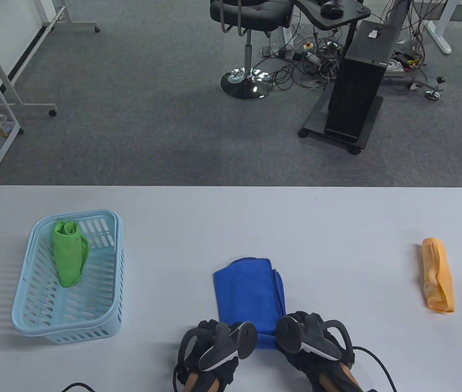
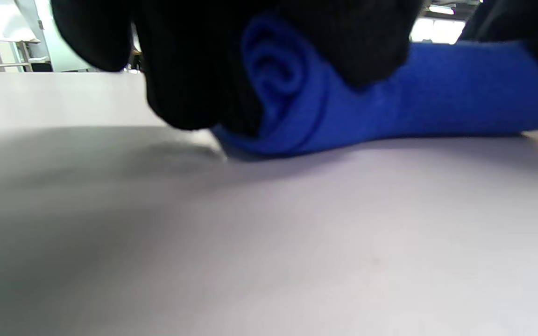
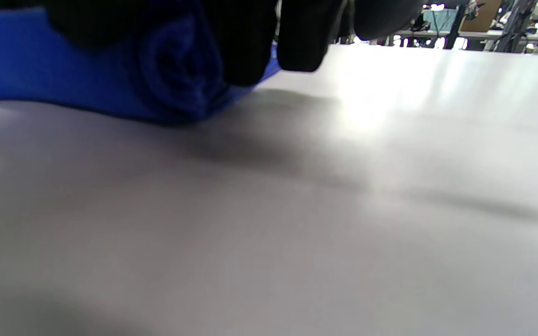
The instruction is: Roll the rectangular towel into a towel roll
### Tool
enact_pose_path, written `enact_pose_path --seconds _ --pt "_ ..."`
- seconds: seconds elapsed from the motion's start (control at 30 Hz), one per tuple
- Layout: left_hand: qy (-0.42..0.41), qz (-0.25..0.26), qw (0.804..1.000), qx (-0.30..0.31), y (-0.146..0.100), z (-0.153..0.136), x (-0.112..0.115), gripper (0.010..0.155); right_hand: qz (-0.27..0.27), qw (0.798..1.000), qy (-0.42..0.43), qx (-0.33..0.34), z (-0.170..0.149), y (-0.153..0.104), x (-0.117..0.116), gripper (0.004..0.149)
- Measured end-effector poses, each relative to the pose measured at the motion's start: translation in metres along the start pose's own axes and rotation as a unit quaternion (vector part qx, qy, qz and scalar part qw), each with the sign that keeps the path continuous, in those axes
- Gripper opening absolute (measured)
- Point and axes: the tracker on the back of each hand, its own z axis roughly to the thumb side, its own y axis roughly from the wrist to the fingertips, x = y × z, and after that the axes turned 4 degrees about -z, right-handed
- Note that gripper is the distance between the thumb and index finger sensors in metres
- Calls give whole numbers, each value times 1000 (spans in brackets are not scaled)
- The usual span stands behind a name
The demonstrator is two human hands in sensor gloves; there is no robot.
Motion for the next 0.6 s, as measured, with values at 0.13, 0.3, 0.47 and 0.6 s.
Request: enact_pose_path --seconds 0.13,0.3,0.47,0.6 --pt "-2 -1 1000 -13 0 -3 0 48 -21 1000 11 -7 -4 0 3 53" --pt "17 -7 999 -26 0 -2 3 48 -16 1000 19 15 -4 -2 2 57" --pt "26 9 1000 -14 -1 2 -1 41 -45 997 55 29 2 -3 0 49" --pt "25 -18 999 7 -2 3 0 42 -32 999 26 24 5 -2 -2 48"
